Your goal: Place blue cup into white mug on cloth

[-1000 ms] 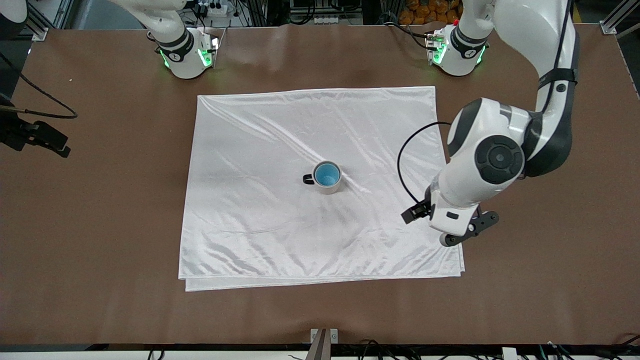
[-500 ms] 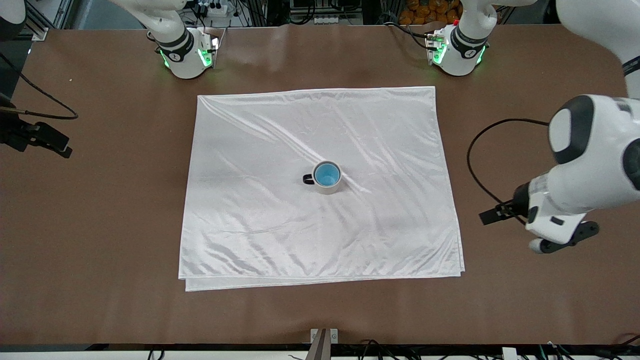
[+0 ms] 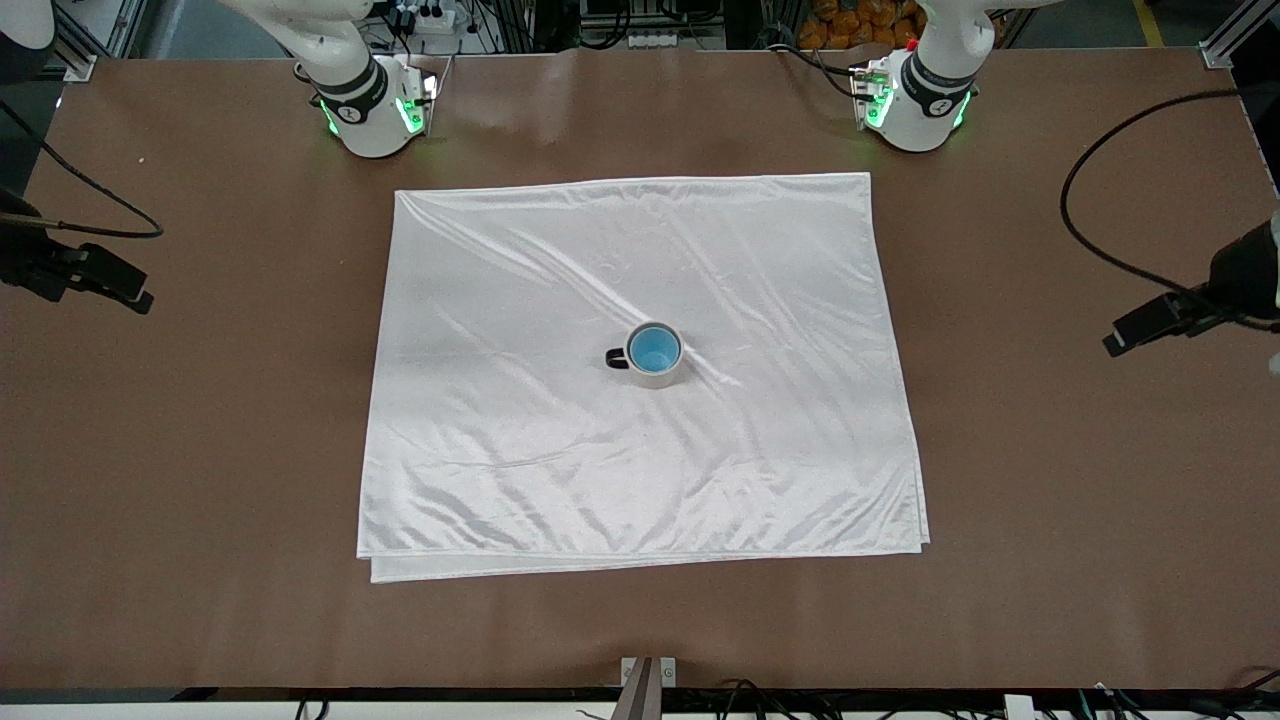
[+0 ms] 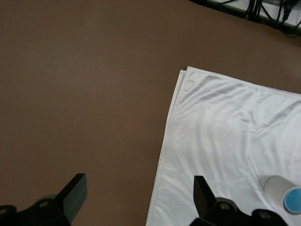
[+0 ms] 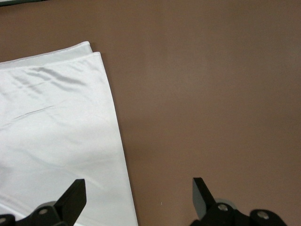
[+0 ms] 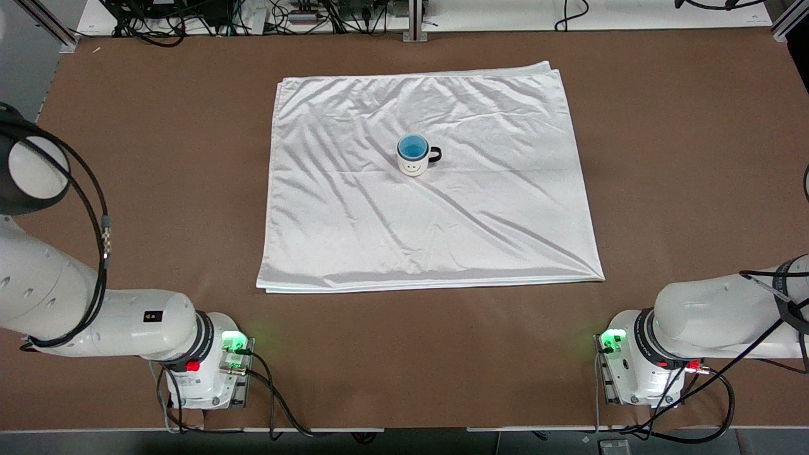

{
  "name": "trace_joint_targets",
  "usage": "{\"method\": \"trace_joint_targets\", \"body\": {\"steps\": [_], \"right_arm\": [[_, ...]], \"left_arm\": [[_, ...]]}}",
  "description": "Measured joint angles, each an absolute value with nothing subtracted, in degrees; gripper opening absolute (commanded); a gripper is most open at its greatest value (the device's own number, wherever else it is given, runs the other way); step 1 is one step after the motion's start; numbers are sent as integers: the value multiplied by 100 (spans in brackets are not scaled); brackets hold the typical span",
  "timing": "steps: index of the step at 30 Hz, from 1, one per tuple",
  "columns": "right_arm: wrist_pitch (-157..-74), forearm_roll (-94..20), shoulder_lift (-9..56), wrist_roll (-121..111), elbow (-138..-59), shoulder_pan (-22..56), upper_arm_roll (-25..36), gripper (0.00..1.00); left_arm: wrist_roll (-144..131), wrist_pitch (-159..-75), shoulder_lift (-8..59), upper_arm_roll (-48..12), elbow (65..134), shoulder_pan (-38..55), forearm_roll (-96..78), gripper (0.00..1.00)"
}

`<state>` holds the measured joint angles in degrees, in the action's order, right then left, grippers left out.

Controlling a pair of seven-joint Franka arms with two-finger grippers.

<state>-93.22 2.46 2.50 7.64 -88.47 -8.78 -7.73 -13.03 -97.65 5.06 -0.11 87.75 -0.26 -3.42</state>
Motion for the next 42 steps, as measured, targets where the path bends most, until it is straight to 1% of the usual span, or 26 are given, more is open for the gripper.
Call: {"method": "trace_joint_targets", "body": {"steps": [6,12,22,42], "right_arm": [[-9321,238,218,764,-8893,-878,-773,100],[-9360,170,105,766,-9063,-882,-768,100],[-9445,62,-106,766,-9363,-925,-755,100],[-9450,57,-120,764,-9400,-964,-710,100]], "left_arm": [[-1033,-9662,-325,-12,9295,-36,-280,100],[-970,-9652,-751,-12,9487,-87,-256,100],[-632,-9648,-802,-132,9528,-234,-250,100],[59,-9537,-631,-353,9658,-328,-250,100]]}}
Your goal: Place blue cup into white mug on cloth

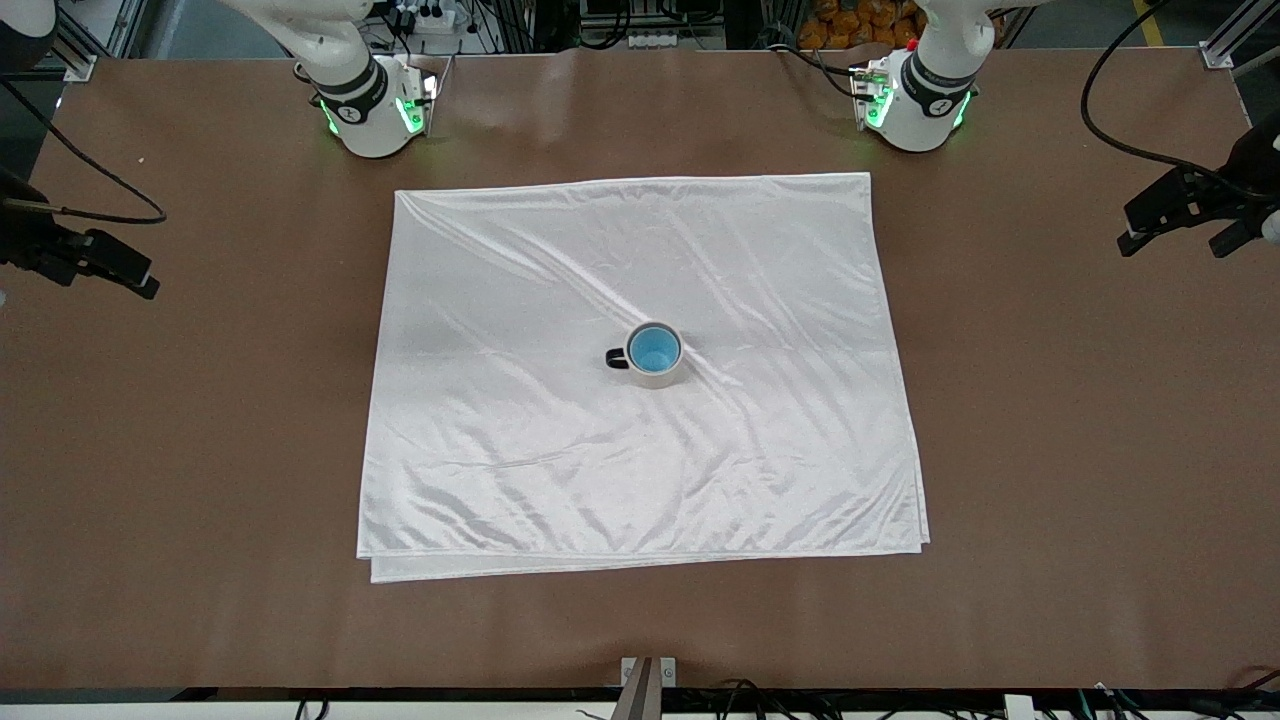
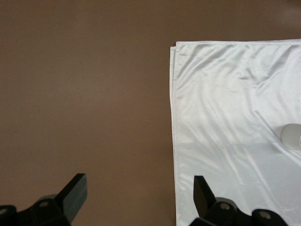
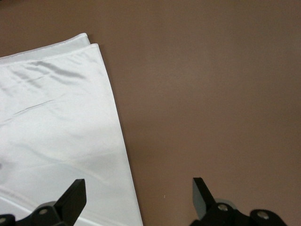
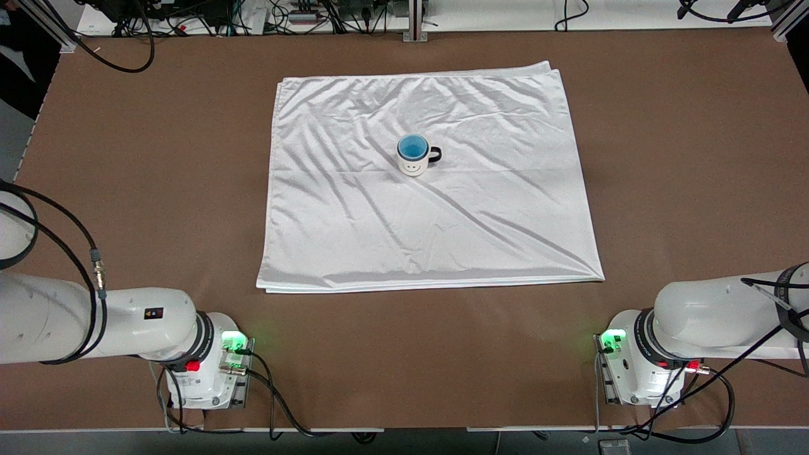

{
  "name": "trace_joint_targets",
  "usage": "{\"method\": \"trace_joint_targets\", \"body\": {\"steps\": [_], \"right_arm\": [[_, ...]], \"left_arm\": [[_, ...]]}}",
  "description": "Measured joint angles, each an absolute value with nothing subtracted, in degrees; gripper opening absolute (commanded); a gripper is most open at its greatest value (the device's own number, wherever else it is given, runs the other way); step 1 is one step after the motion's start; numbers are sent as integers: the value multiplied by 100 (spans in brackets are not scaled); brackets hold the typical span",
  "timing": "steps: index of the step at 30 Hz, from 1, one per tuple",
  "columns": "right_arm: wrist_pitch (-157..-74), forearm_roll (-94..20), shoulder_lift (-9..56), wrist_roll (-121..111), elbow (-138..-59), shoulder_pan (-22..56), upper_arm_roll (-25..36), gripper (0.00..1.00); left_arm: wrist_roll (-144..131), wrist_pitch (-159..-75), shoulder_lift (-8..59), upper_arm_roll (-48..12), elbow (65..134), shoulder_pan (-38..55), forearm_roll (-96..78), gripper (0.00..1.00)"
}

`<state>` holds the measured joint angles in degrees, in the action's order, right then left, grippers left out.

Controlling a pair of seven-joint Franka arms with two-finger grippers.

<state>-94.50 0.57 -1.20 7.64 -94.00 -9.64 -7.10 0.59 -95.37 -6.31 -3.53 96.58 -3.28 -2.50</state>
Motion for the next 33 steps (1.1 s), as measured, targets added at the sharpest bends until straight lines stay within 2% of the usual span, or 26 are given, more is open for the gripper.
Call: {"method": "trace_joint_targets", "body": {"steps": [25,33], "right_arm": [[-9506,53,-120,761,-9400,-914,-699,100],[-9515,53,-122,755,-9392,-564,-248,100]], "left_arm": [[83,-9357,-569,-444,9663,-434,-224,100],[316,-9355,-566,-448,9664,-442,-77,100]]}}
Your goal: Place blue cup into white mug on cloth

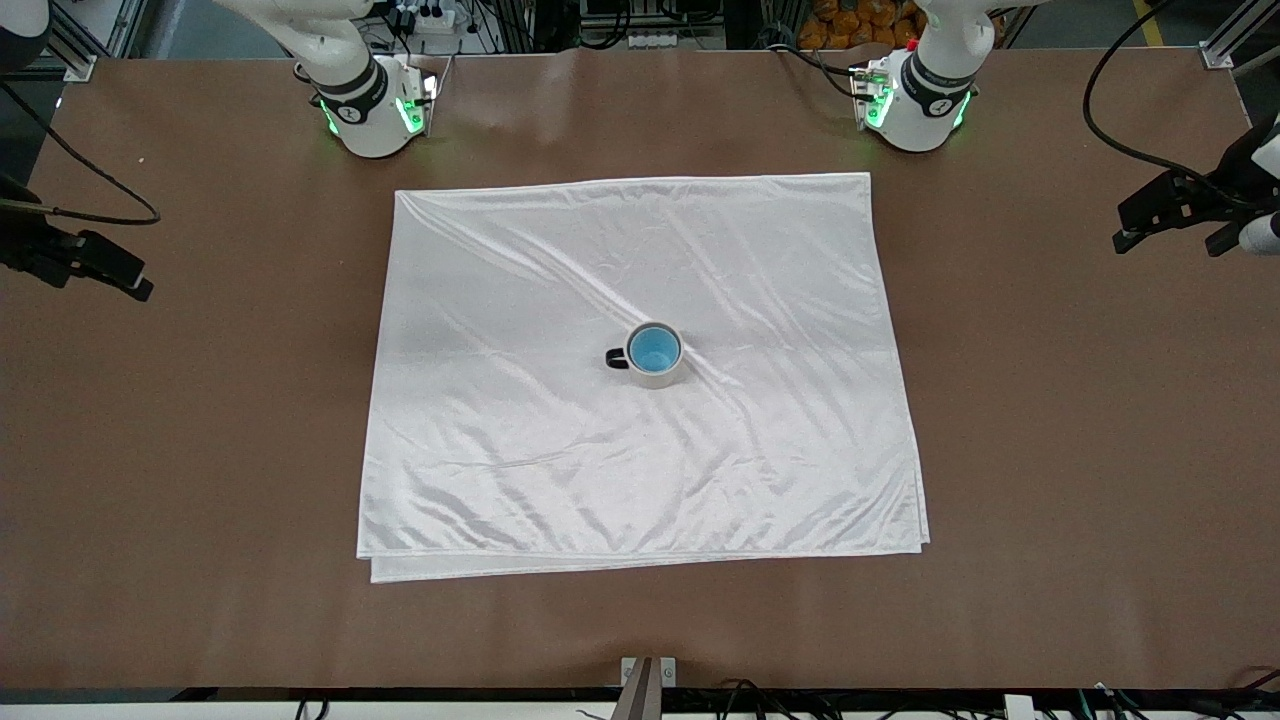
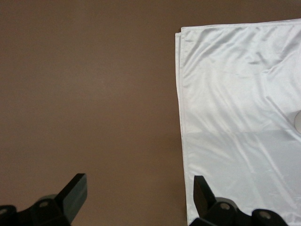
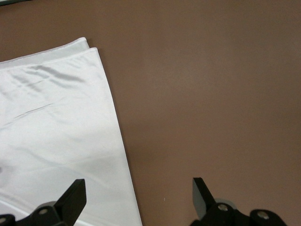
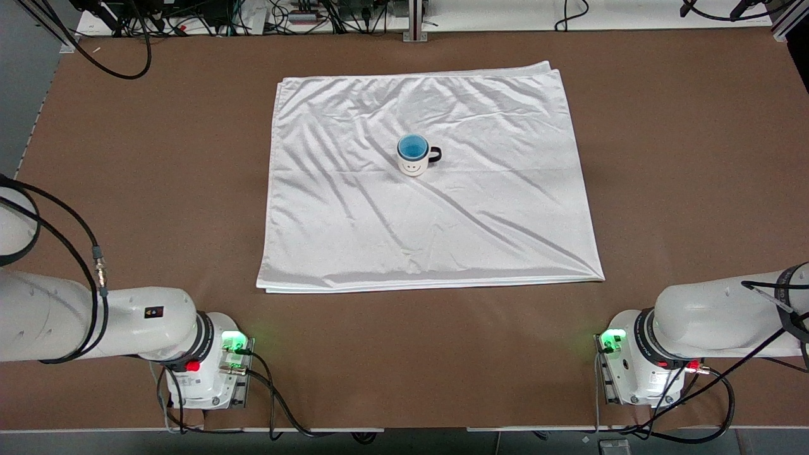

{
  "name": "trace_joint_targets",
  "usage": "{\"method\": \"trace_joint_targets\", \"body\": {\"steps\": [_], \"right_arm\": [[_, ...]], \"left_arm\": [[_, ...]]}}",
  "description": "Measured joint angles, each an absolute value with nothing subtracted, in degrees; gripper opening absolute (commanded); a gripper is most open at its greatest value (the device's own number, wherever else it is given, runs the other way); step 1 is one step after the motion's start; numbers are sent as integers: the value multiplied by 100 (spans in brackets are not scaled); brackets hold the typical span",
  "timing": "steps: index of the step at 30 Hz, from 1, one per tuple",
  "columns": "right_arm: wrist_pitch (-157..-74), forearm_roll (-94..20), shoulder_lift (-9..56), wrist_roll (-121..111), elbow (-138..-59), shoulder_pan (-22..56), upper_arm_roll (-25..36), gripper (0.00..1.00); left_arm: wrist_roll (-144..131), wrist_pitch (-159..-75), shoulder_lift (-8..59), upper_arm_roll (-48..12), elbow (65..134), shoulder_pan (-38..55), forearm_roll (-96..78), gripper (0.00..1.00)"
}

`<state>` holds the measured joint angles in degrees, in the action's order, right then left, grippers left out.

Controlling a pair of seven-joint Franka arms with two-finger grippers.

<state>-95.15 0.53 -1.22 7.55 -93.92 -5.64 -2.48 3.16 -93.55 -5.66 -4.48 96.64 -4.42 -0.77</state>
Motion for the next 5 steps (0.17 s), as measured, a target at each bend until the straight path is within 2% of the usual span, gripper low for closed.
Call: {"method": "trace_joint_targets", "body": {"steps": [5], "right_arm": [[-9523,53,-122,755,-9390,-504,-201,100]], "left_arm": [[338,-9355,-566,-448,9664,-448,-75,100]]}}
